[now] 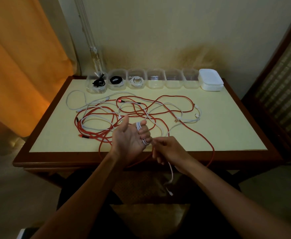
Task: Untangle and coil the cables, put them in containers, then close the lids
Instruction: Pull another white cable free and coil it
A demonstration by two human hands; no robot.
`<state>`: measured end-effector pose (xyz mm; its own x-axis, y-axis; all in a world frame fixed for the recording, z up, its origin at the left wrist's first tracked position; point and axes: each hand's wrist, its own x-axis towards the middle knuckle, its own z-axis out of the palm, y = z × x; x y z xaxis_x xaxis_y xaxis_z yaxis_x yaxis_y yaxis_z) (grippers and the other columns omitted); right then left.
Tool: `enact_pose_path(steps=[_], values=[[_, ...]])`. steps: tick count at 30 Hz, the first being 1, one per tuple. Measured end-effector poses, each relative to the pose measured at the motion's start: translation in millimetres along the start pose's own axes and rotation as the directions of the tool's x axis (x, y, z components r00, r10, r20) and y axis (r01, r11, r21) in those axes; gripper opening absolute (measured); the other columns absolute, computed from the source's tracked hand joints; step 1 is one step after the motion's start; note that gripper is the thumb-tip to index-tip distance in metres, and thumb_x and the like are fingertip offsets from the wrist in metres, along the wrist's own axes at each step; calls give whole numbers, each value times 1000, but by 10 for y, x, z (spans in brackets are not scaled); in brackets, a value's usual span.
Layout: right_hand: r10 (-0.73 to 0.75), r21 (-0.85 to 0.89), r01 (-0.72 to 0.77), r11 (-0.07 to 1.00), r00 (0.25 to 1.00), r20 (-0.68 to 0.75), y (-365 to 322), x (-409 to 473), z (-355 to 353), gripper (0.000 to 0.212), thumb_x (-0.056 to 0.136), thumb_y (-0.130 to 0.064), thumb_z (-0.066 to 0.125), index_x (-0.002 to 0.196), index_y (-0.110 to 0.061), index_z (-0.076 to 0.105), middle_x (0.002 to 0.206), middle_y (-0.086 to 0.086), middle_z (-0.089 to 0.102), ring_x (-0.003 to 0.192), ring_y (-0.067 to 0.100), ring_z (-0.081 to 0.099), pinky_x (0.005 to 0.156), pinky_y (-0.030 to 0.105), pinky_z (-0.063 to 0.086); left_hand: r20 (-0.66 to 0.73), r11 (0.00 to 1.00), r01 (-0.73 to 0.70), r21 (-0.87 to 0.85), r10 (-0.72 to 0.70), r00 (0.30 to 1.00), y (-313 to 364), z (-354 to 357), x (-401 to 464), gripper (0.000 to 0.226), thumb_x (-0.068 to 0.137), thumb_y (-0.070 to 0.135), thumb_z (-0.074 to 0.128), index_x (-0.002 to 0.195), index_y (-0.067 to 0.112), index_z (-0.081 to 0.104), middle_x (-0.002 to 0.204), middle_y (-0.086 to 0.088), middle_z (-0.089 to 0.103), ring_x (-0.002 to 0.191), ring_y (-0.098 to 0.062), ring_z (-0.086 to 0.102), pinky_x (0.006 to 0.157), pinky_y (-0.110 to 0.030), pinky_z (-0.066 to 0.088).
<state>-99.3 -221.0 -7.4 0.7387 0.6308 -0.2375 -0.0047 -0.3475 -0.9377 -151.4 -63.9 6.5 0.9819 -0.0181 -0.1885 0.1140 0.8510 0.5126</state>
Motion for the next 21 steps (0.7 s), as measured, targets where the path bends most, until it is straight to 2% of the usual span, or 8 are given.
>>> enact_pose_path(steps=[3, 5, 7, 9, 13, 15, 18, 21], values=[[173, -16, -176, 984, 944, 282, -34, -128, 3, 26, 103, -30, 51, 120, -14, 62, 75, 7, 70, 58, 18, 64, 54, 26, 51, -106, 995, -99, 1, 98, 989, 73, -86, -1, 55, 97, 61, 25, 98, 10, 45, 71, 0, 35, 63, -13, 33, 65, -27, 30], [207, -42, -207, 977, 906, 369, -84, -207, -2, 26, 103, -25, 49, 125, -13, 58, 74, 6, 68, 58, 16, 64, 54, 25, 51, -195, 973, -116, 202, 156, 968, 87, -158, 20, 54, 100, 57, 23, 101, 8, 46, 69, 1, 36, 61, -12, 33, 63, -28, 30], [176, -70, -162, 984, 897, 405, -157, -246, -13, 25, 103, -20, 49, 123, -9, 59, 72, 5, 66, 54, 14, 61, 51, 23, 49, -268, 857, -62, 511, 228, 936, 25, -239, 41, 51, 103, 50, 23, 105, 6, 49, 66, 1, 36, 60, -12, 33, 60, -27, 30], [138, -65, -122, 990, 892, 430, -247, -239, -29, 24, 102, -19, 53, 115, -1, 61, 70, 5, 64, 51, 13, 56, 49, 21, 44, -226, 690, -2, 724, 240, 944, -79, -315, 29, 50, 101, 52, 26, 104, 9, 51, 64, 3, 36, 59, -11, 33, 57, -25, 31], [61, 93, -107, 990, 916, 395, -388, -154, -85, 24, 99, -16, 56, 100, 6, 65, 62, 5, 55, 46, 10, 44, 43, 18, 33, -37, 457, 1, 889, 69, 997, -175, -342, -67, 65, 93, 60, 22, 105, 5, 55, 77, -13, 54, 70, -24, 50, 69, -33, 43], [56, 169, -115, 979, 945, 323, -399, -94, -116, 28, 99, -16, 54, 104, 9, 67, 57, 2, 50, 44, 7, 38, 41, 17, 28, -48, 470, 38, 882, 9, 999, -173, -297, -98, 71, 100, 57, 20, 107, -3, 56, 93, -20, 57, 81, -24, 54, 77, -32, 46], [70, 235, -124, 964, 972, 224, -357, -28, -132, 29, 100, -18, 53, 100, 5, 71, 53, 1, 45, 41, 7, 33, 41, 19, 24, -67, 535, 84, 841, -51, 996, -168, -270, -120, 53, 103, 50, 23, 91, 16, 63, 76, -5, 52, 64, -11, 49, 64, -26, 41], [93, 251, -128, 960, 985, 148, -304, 21, -105, 29, 101, -19, 53, 92, -1, 74, 53, 1, 43, 40, 7, 32, 41, 18, 23, -26, 531, 53, 846, -59, 998, -164, -273, -136, 56, 105, 46, 22, 91, 6, 57, 70, -1, 49, 57, -8, 44, 57, -21, 37]])
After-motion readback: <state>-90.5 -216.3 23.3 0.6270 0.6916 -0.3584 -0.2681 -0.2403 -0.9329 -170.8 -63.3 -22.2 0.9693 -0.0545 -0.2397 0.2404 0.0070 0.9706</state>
